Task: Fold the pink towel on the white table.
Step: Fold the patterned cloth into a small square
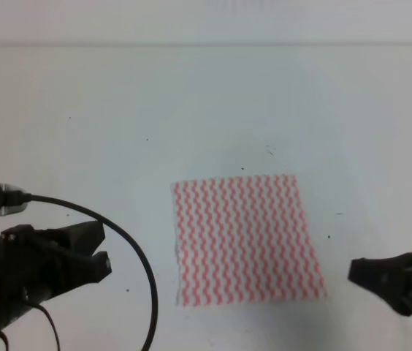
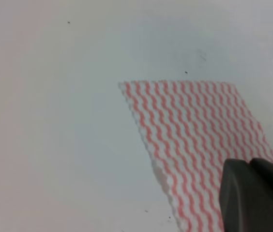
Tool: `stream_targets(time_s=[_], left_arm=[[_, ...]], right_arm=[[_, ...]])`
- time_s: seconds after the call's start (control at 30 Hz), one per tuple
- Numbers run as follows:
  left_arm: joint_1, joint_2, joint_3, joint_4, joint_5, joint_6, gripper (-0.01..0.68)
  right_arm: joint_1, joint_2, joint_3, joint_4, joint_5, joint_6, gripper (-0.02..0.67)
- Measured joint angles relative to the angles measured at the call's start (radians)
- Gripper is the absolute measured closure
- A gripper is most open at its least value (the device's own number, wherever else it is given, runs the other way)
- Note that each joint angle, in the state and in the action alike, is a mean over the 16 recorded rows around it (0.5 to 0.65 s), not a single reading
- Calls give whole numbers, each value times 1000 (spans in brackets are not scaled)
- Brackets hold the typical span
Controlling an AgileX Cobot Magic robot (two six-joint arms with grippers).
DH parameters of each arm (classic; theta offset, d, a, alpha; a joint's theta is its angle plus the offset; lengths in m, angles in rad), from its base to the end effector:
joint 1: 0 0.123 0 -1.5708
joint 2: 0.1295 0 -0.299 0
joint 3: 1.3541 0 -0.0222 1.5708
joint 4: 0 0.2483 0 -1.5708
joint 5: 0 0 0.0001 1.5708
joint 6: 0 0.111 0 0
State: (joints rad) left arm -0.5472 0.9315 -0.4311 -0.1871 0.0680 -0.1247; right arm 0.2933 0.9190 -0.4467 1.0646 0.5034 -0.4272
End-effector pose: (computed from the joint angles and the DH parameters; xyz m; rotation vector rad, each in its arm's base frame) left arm 0.1605 -0.0995 0.2533 0.2545 2.0800 -0.5413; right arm 0.1488 0.0939 0.2488 0.0769 2.3174 0.9477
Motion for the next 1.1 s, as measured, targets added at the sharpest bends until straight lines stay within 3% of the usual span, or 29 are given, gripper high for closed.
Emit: stream_targets(time_s=[0.27, 0.67, 1.1], left_arm=[[0, 0, 0, -22, 41, 0, 674], [0, -1, 0, -33, 61, 1, 674], [0, -1, 0, -39, 77, 0, 674]], right_arm=[[145, 113, -6, -4, -114, 9, 667], [188, 304, -111, -59, -95, 18, 666], [213, 425, -190, -385, -71, 302, 610]])
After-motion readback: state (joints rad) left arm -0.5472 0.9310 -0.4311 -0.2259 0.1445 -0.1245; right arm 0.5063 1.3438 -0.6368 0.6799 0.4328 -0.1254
